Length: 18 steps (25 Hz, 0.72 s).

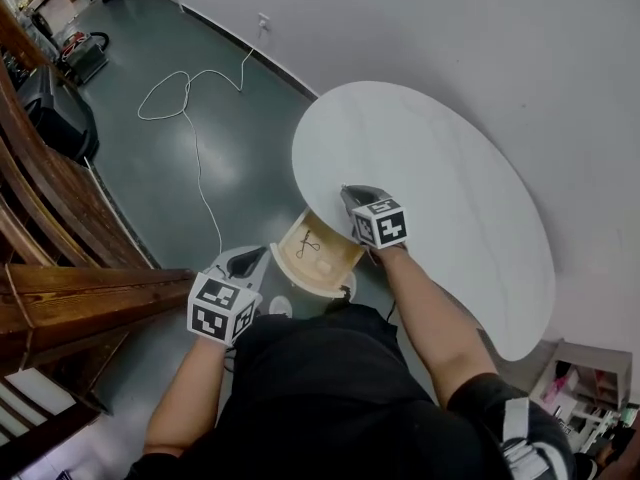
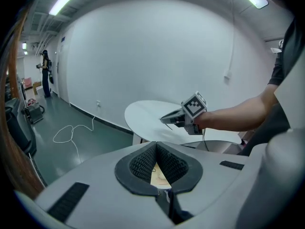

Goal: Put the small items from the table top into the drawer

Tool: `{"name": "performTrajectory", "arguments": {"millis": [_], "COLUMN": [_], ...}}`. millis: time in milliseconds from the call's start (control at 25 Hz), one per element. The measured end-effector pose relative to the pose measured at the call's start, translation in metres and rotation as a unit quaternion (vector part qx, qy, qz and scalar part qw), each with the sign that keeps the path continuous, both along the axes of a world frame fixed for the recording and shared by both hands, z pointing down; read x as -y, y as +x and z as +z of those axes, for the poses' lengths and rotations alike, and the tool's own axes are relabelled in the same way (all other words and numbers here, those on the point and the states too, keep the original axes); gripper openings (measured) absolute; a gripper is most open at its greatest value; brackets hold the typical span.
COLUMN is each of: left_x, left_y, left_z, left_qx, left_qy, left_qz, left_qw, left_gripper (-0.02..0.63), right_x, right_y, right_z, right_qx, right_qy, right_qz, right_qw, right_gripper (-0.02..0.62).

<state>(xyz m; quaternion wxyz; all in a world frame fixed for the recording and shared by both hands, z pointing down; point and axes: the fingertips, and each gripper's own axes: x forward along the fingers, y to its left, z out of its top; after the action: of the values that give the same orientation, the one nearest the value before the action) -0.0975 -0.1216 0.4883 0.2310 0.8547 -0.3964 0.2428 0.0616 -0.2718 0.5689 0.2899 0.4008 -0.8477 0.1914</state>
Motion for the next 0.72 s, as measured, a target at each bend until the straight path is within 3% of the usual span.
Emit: {"name": "performTrajectory", "arguments": {"millis": [400,720], "left_x": [-0.014,-0.025], "left_y": [-0.003,-0.015], "left_z": [0.009,0.024], "left_qx": [0.001,0.012], "left_qy": [-0.005,-0.028], "left_qz": [0.051,0.044], "left_qw": [0.9987,0.9986], "left_gripper": [0.015,0.015], "right_x": [-0.075,-0.12], "right_y": [-0.012,-0.033], "right_z": [0.023,0.078], "right_qx": [-0.023,-0.069], "right_qy": [-0.016,-0.057], "right_qz": [-0.013,-0.077], "right_qw": [1.0,0.993], "right_gripper": [0.041,0.041]}}
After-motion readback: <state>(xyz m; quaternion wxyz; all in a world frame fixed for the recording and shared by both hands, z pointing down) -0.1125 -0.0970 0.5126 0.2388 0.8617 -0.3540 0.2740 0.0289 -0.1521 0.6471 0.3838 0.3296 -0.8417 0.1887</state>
